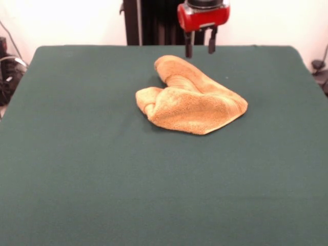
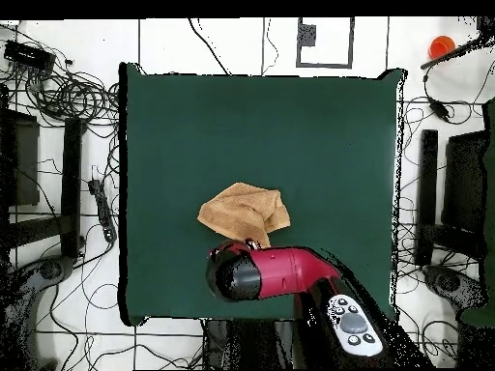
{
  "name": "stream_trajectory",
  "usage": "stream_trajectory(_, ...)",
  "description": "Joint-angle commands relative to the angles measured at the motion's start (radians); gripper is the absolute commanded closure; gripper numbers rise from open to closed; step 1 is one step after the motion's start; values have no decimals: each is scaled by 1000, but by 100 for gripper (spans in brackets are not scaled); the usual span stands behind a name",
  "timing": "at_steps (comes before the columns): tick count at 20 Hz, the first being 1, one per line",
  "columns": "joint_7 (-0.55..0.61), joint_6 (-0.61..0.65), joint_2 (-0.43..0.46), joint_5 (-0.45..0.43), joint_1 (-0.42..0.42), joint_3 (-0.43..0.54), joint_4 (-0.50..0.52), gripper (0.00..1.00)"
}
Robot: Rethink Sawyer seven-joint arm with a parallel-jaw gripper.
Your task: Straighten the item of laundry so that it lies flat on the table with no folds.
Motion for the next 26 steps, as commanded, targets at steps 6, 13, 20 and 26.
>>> stream_trajectory(6,-21,50,32,-47,-4,111,-77,0)
stream_trajectory(13,-21,53,43,-52,-4,110,-93,0)
stream_trajectory(20,-31,64,45,-52,-13,114,-101,0)
stream_trajectory(26,-31,64,42,-53,-16,116,-98,0)
